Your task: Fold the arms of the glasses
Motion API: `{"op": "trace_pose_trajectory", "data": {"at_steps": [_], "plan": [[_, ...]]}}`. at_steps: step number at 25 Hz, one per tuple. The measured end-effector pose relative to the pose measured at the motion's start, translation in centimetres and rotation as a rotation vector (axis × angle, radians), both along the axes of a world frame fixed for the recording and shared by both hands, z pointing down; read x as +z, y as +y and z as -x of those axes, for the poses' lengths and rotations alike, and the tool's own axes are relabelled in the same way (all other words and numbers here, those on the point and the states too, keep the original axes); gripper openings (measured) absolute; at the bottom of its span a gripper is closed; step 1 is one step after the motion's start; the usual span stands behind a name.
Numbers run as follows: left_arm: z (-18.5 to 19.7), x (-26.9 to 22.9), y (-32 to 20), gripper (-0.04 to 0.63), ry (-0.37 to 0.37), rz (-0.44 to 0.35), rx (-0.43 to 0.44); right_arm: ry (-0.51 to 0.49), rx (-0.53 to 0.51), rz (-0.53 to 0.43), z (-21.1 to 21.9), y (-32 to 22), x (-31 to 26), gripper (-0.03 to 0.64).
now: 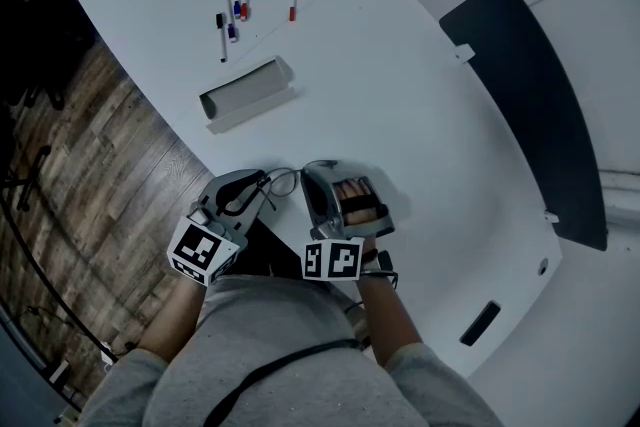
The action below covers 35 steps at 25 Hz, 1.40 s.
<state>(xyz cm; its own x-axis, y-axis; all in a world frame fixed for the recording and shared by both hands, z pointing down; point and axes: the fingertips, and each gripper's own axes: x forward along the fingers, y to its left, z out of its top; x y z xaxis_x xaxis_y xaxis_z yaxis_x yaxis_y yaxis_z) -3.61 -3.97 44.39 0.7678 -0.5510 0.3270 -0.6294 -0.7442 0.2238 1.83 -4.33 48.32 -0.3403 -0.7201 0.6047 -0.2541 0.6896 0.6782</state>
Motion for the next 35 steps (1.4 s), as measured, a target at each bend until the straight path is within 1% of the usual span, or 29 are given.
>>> {"op": "trace_pose_trajectory", "data": {"at_steps": [5, 12, 17, 21, 23, 27, 28, 29, 35], "plan": [[0.1, -0.1, -0.2, 0.057, 0.006, 0.028, -0.008, 0.007, -0.007, -0.008, 0.2, 0.0, 0.1, 0.038], [0.0, -0.1, 0.1, 0.057, -0.007, -0.020, 0.016, 0.014, -0.012, -0.016, 0.1, 0.1, 0.2, 0.038], [0.1, -0.5, 0.4, 0.060, -0.027, -0.049, 0.058, 0.015, -0.016, -0.019, 0.2, 0.1, 0.2, 0.038], [0.7, -0.9, 0.4, 0.064, -0.036, -0.059, 0.053, 0.011, -0.015, -0.017, 0.2, 0.1, 0.2, 0.038], [0.9, -1.1, 0.5, 0.075, -0.038, -0.062, 0.057, -0.017, -0.003, -0.004, 0.2, 0.1, 0.0, 0.038], [0.6, -1.9, 0.8, 0.075, -0.043, -0.088, 0.080, -0.123, 0.037, 0.051, 0.0, 0.3, -0.1, 0.045], [0.5, -2.1, 0.9, 0.075, -0.042, -0.094, 0.084, -0.151, 0.047, 0.070, 0.0, 0.4, -0.2, 0.072], [0.4, -2.3, 0.9, 0.075, -0.041, -0.100, 0.089, -0.179, 0.055, 0.090, 0.0, 0.4, -0.3, 0.123], [0.1, -3.0, 1.0, 0.075, -0.079, -0.149, 0.134, -0.330, 0.073, 0.160, -0.4, 1.0, -1.8, 0.141]]}}
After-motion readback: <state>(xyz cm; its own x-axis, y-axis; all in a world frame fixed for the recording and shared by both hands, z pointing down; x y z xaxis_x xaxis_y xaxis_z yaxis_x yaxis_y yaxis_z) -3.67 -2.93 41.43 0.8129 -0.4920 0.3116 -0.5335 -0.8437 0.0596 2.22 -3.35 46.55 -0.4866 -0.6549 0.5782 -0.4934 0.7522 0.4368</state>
